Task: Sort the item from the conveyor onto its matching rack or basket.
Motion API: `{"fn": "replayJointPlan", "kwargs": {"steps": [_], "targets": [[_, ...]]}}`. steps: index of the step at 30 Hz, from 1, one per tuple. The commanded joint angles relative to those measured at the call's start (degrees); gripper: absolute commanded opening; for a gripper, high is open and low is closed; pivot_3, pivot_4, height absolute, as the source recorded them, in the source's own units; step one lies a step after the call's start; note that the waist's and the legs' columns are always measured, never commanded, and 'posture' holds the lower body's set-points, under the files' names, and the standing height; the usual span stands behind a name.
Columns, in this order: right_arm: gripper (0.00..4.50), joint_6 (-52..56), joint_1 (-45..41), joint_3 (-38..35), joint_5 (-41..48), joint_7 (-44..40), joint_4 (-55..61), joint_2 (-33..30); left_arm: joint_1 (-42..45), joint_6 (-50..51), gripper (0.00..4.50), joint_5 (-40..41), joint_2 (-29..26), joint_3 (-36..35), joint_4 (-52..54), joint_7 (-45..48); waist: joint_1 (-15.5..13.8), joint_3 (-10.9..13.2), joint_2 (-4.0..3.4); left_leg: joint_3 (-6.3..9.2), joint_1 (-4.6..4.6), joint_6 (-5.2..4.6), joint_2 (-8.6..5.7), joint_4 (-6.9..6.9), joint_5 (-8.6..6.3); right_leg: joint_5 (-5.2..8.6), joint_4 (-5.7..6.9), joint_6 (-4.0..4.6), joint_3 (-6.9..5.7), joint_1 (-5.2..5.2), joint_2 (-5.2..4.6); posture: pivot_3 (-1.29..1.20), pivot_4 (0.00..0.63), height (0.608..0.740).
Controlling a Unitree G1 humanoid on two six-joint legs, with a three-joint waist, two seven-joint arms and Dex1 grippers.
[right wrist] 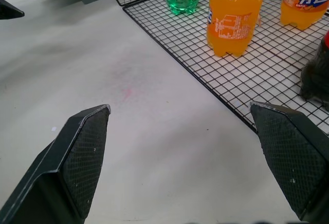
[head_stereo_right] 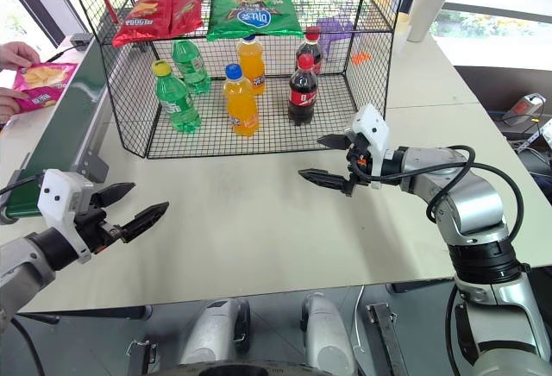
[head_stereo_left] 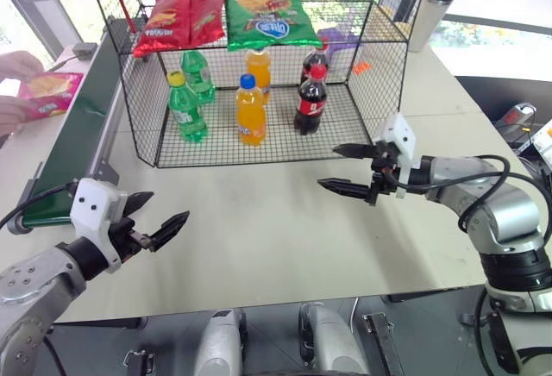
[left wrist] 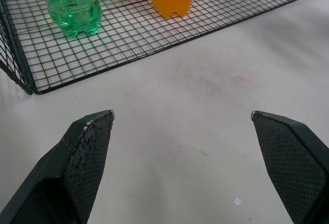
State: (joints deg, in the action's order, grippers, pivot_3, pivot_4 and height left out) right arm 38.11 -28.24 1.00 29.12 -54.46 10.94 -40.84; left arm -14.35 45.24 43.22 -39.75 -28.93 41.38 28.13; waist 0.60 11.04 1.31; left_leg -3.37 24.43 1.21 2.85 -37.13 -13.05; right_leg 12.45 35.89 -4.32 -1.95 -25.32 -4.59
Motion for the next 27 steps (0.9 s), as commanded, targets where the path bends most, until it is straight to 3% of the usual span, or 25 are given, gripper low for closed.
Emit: {"fn": "replayJointPlan", "kwargs": {"steps": [1, 27], "targets": [[4.5, -1.4, -1.6, -0.8, -0.1, -0.2, 0.4, 0.2, 0.4, -1.3, 4.47, 0.4, -0.7, -1.0, 1.6, 0.5, 0.0, 0.0, 0.0, 0.0, 0.0, 0.0, 0.0, 0.0, 0.0, 0.0, 0.0, 0.0, 0.0, 0.0, 0.0, 0.0, 0.15, 0.74], [4.5, -1.6, -1.5, -0.7, -0.2, -0.1, 0.4, 0.1, 2.7, -1.8, 4.47, 2.2, 0.1, 0.0, 1.2, -1.2, 0.0, 0.0, 0.0, 0.0, 0.0, 0.0, 0.0, 0.0, 0.0, 0.0, 0.0, 0.0, 0.0, 0.0, 0.01, 0.0, 0.15, 0.74]]}}
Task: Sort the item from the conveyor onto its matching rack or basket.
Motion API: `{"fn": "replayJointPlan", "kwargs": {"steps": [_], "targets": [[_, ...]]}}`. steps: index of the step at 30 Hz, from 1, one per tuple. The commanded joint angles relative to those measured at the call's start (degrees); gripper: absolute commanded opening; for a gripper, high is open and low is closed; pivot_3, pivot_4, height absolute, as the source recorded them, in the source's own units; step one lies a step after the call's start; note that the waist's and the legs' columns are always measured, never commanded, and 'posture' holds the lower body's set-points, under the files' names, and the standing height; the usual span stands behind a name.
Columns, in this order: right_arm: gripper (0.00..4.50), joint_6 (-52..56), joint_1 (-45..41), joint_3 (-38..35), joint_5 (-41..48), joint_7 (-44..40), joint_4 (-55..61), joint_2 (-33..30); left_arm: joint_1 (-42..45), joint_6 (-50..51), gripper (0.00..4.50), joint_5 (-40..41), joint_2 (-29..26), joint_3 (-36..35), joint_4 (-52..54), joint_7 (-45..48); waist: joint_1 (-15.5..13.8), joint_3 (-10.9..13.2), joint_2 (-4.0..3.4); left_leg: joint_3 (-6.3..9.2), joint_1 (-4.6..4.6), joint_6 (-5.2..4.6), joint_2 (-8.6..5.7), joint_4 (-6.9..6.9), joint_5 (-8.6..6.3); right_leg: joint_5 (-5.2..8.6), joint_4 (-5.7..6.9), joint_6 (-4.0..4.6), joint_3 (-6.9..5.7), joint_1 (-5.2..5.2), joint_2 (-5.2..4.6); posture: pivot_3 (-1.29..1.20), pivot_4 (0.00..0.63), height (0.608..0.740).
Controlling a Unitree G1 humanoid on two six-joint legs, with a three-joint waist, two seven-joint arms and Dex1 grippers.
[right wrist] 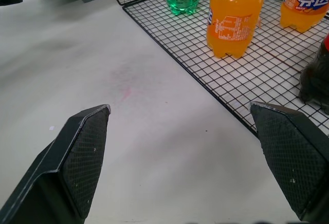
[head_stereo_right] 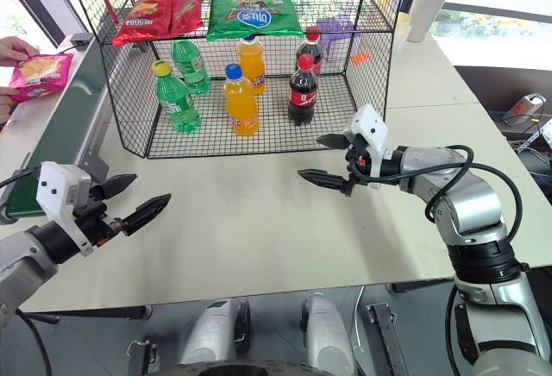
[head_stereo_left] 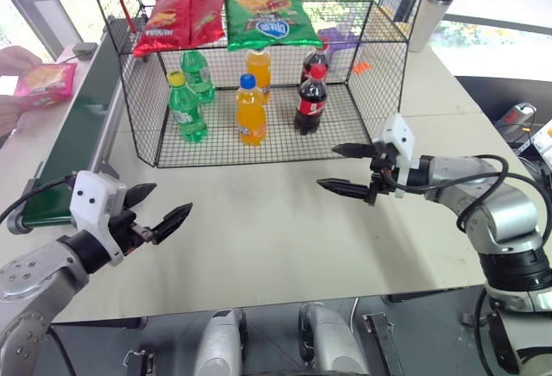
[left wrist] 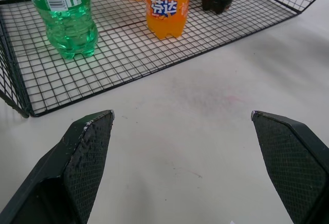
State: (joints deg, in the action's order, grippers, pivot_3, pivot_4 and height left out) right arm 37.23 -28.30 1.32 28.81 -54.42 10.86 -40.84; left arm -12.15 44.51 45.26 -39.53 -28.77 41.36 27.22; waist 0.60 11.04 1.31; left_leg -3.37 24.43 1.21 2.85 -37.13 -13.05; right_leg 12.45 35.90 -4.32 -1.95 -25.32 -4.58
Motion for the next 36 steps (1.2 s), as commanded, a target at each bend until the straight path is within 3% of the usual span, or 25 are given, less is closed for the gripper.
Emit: {"fn": "replayJointPlan", "kwargs": {"steps": [1, 36], "targets": [[4.5, -0.7, -1.5, -1.1, 0.1, -0.1, 0.5, 0.1, 0.5, -1.1, 4.47, 0.1, -0.1, 0.0, 1.2, -0.3, 0.0, 0.0, 0.0, 0.0, 0.0, 0.0, 0.0, 0.0, 0.0, 0.0, 0.0, 0.0, 0.0, 0.0, 0.0, 0.0, 0.15, 0.74], [4.5, -2.2, -4.3, 0.8, -2.2, -0.6, -2.8, 2.5, -0.8, -2.1, 4.47, -4.9, -0.3, 0.6, 2.8, -2.8, 0.0, 0.0, 0.0, -0.01, 0.0, 0.0, 0.0, 0.0, 0.0, 0.0, 0.01, 0.0, 0.0, 0.0, 0.0, 0.0, 0.15, 0.74]]}}
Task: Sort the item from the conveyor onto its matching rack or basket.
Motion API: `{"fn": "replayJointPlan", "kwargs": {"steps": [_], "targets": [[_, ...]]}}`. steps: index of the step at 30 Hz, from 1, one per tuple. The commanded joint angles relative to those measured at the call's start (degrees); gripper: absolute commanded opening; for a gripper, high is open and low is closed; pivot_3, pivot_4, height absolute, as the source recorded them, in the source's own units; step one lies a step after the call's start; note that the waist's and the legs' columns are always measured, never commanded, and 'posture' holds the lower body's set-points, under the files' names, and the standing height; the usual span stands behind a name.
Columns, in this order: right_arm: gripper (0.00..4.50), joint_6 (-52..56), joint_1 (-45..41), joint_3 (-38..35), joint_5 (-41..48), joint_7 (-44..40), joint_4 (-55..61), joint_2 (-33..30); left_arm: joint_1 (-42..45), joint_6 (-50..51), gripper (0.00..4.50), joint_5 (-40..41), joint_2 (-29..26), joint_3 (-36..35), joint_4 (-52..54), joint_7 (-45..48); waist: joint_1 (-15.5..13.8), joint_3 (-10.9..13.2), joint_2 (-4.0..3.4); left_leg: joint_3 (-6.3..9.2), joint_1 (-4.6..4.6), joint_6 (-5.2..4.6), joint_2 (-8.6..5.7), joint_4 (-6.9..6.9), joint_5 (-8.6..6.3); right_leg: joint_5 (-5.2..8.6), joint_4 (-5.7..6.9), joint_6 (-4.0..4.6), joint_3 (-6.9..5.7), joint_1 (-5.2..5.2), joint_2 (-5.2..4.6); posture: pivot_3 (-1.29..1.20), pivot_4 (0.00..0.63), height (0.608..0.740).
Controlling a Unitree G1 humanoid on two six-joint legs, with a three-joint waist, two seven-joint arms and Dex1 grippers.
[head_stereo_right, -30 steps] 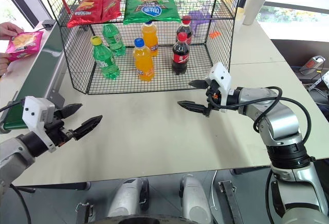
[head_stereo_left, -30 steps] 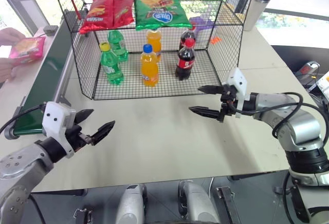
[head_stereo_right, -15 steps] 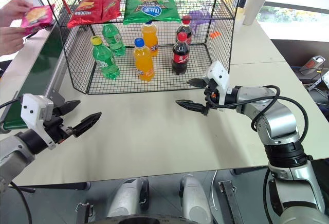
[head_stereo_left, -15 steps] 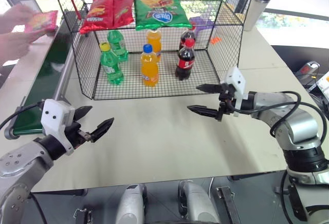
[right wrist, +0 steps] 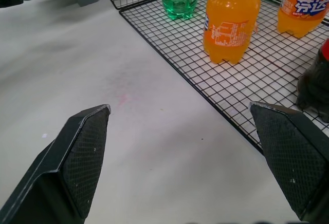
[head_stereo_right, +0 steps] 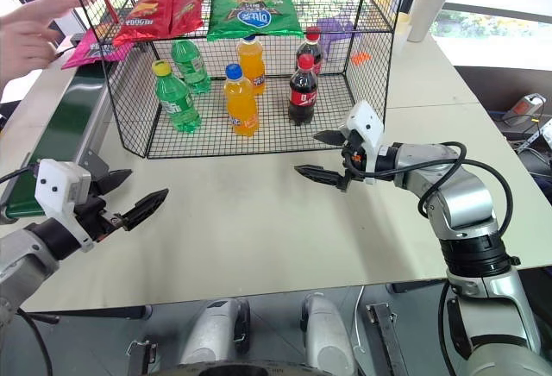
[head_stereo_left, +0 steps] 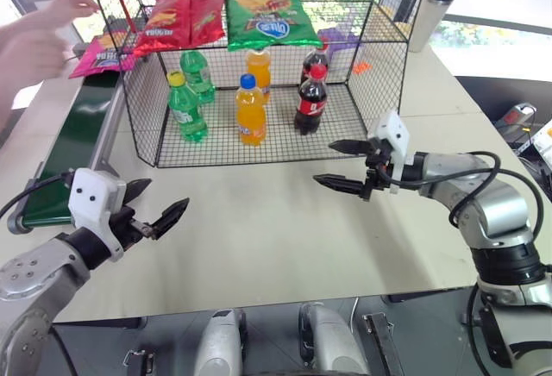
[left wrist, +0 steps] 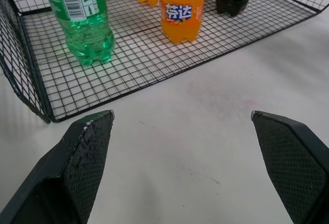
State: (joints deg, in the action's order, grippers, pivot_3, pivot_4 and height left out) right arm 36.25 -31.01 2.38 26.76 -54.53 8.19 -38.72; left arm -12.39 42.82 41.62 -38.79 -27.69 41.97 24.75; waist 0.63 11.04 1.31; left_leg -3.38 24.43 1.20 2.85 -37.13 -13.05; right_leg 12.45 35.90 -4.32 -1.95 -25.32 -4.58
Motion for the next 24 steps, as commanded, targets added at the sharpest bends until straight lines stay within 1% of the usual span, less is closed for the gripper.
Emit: {"fn": "replayJointPlan", "kwargs": {"steps": [1, 3, 5, 7, 9, 11, 12, 13, 17, 20, 24], "targets": [[4.5, -1.4, -1.8, -0.1, -0.3, -0.7, -0.5, 0.5, -0.7, -0.5, 4.47, -1.9, -2.0, -1.5, 2.2, -0.1, 0.0, 0.0, 0.0, 0.0, 0.0, 0.0, 0.0, 0.0, 0.0, 0.0, 0.0, 0.0, 0.0, 0.0, 0.0, 0.0, 0.15, 0.74], [4.5, -1.8, -2.6, 0.1, -0.3, -1.2, -1.5, 0.8, -0.1, -0.5, 4.47, -2.5, -4.4, -5.3, 1.6, 0.6, 0.0, 0.0, 0.0, 0.01, 0.0, 0.0, 0.01, 0.0, 0.0, 0.0, 0.02, 0.0, -0.01, -0.01, 0.02, 0.0, 0.15, 0.74], [4.5, -0.5, -4.6, -0.6, 1.7, -1.7, -2.1, 2.2, 0.4, -1.4, 4.47, -6.1, -8.9, -9.7, 0.2, 1.6, 0.0, 0.0, 0.01, 0.02, 0.0, 0.0, 0.01, 0.0, 0.0, 0.0, 0.02, 0.0, -0.02, -0.02, 0.02, 0.0, 0.15, 0.74], [4.5, 2.1, -7.9, -2.4, 6.0, -1.6, -2.2, 5.2, -2.7, -5.8, 4.47, -17.2, -15.9, -13.4, -2.7, 3.5, 0.3, 0.0, 0.0, 0.0, 0.0, 0.0, 0.01, 0.01, 0.0, -0.01, 0.03, 0.02, -0.02, -0.05, 0.02, 0.0, 0.15, 0.74], [4.5, 4.1, -10.7, -3.4, 9.6, -1.4, -2.0, 8.2, -8.8, -12.7, 4.47, -30.9, -21.6, -14.5, -6.7, 4.6, 0.6, 0.0, -0.11, -0.07, 0.0, 0.0, 0.05, 0.08, 0.0, -0.03, 0.03, 0.05, -0.01, -0.14, 0.04, 0.0, 0.15, 0.74], [4.5, 5.0, -13.0, -3.0, 11.5, -1.1, -1.5, 11.0, -14.8, -19.8, 4.47, -44.6, -26.0, -14.3, -11.8, 3.3, 0.5, 0.0, -0.16, -0.19, -0.03, 0.01, 0.05, 0.24, 0.0, -0.03, 0.0, 0.05, 0.01, -0.2, -0.01, 0.0, 0.15, 0.74], [4.5, 5.3, -13.9, -2.7, 12.0, -0.9, -1.2, 12.0, -16.3, -22.4, 4.47, -48.8, -27.0, -14.2, -13.6, 2.7, 0.4, 0.0, -0.18, -0.2, -0.02, 0.01, 0.05, 0.34, 0.0, -0.02, -0.03, 0.06, 0.0, -0.26, -0.01, 0.0, 0.15, 0.74], [4.5, 5.4, -14.8, -2.2, 12.3, -0.5, -0.7, 13.1, -17.2, -24.4, 4.47, -52.9, -27.5, -13.6, -15.1, 1.1, 0.3, 0.0, -0.14, -0.25, -0.01, 0.01, 0.05, 0.44, 0.0, -0.02, -0.08, 0.06, 0.01, -0.3, -0.02, 0.0, 0.15, 0.74], [4.5, 6.1, -16.8, -0.7, 12.8, -0.6, 1.3, 14.6, -15.0, -28.9, 4.47, -62.7, -26.2, -8.1, -18.3, -4.5, -0.2, 0.0, -0.13, -0.27, 0.09, 0.03, 0.06, 0.58, 0.0, -0.03, -0.26, 0.07, -0.02, -0.37, -0.1, 0.0, 0.15, 0.74], [4.5, 6.2, -16.7, -0.1, 12.4, -1.2, 1.8, 14.1, -11.8, -31.4, 4.47, -67.2, -24.8, -3.8, -20.7, -7.2, 0.0, 0.0, -0.08, -0.37, 0.11, 0.05, 0.07, 0.69, -0.01, -0.08, -0.48, 0.12, -0.01, -0.34, -0.22, 0.0, 0.15, 0.74], [4.5, 5.8, -16.0, 0.8, 11.1, -2.0, 1.8, 12.4, -7.9, -33.0, 4.47, -70.6, -22.8, 0.5, -23.9, -8.5, 0.2, 0.0, -0.06, -0.65, 0.1, 0.03, 0.04, 0.9, 0.0, -0.11, -0.55, 0.09, 0.01, -0.47, -0.4, 0.0, 0.15, 0.74]]}}
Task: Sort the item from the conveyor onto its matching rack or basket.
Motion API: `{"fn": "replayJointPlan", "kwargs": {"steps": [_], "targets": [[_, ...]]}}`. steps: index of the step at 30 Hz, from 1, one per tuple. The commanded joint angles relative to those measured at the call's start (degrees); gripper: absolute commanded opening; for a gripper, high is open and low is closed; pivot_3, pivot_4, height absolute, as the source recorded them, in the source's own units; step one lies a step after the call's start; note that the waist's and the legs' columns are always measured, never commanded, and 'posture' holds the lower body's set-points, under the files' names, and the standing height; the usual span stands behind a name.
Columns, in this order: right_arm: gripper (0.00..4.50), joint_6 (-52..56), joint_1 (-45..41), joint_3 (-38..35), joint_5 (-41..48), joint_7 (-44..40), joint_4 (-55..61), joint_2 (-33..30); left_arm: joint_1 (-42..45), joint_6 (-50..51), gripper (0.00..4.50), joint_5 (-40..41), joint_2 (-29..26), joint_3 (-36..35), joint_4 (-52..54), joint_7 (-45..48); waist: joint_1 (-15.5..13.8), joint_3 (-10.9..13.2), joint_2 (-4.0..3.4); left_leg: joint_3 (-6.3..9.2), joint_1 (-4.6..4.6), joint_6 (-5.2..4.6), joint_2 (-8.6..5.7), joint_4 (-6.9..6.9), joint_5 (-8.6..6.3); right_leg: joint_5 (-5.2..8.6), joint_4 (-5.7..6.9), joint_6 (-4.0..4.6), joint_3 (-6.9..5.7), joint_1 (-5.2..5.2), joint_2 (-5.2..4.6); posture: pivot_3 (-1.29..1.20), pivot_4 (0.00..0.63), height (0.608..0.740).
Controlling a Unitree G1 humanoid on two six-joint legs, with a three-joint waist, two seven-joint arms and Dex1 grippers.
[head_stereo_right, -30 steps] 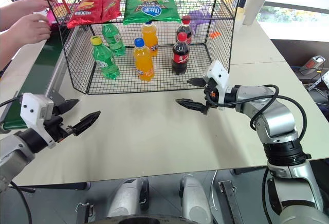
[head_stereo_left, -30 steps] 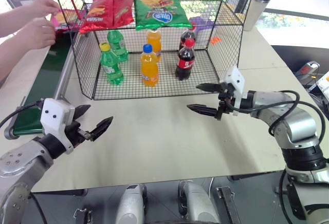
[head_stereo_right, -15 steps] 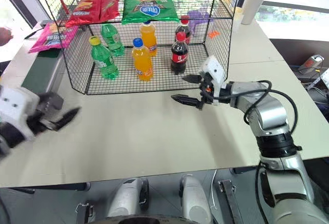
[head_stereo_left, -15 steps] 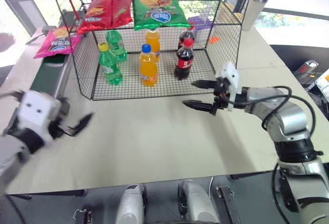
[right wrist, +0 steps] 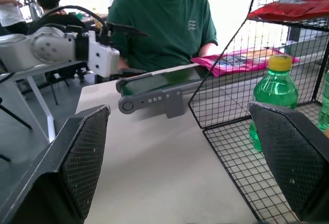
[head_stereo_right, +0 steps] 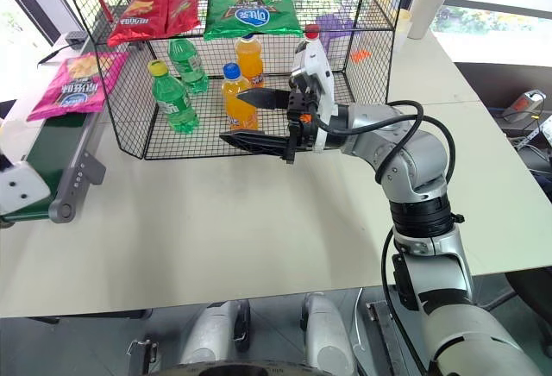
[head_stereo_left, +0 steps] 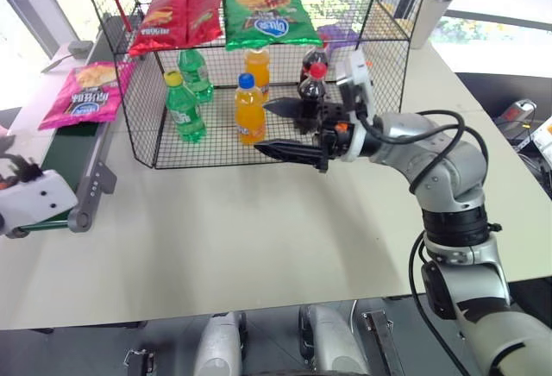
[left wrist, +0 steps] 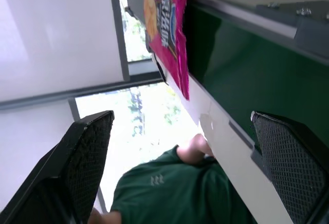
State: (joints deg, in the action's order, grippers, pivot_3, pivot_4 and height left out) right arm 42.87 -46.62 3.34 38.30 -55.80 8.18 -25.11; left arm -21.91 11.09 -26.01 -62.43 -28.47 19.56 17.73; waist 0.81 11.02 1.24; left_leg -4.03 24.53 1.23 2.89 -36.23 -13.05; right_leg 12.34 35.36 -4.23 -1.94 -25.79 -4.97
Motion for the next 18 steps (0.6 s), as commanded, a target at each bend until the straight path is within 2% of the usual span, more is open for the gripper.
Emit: {"fn": "replayJointPlan", "kwargs": {"steps": [1, 10, 18], "targets": [[4.5, -0.8, -0.3, 0.0, -0.5, -0.8, 1.9, -1.5, 2.3, -1.4, 4.47, -3.2, 1.3, 1.7, -1.9, -1.3, 0.0, 0.0, 0.0, -0.04, 0.0, 0.0, 0.0, 0.02, 0.0, 0.0, 0.0, 0.0, -0.01, -0.02, 0.0, 0.0, 0.15, 0.74], [4.5, -0.8, 0.6, 0.2, -1.2, -0.2, 2.5, -2.6, 7.3, -2.5, 4.47, -6.9, 4.8, 4.8, -4.6, -1.9, 0.1, 0.0, 0.02, -0.22, -0.02, -0.02, 0.05, -0.03, 0.01, -0.12, 0.37, -0.21, 0.0, -0.28, 0.07, 0.0, 0.15, 0.74], [4.5, -0.7, 1.3, -0.3, -1.6, 1.3, 3.3, -2.8, 9.2, -3.3, 4.47, -8.5, 5.2, 6.3, -6.8, -1.3, 0.0, 0.0, 0.03, -0.24, -0.03, -0.03, 0.05, -0.1, 0.02, -0.13, 0.65, -0.24, 0.02, -0.39, 0.06, 0.0, 0.15, 0.74]]}}
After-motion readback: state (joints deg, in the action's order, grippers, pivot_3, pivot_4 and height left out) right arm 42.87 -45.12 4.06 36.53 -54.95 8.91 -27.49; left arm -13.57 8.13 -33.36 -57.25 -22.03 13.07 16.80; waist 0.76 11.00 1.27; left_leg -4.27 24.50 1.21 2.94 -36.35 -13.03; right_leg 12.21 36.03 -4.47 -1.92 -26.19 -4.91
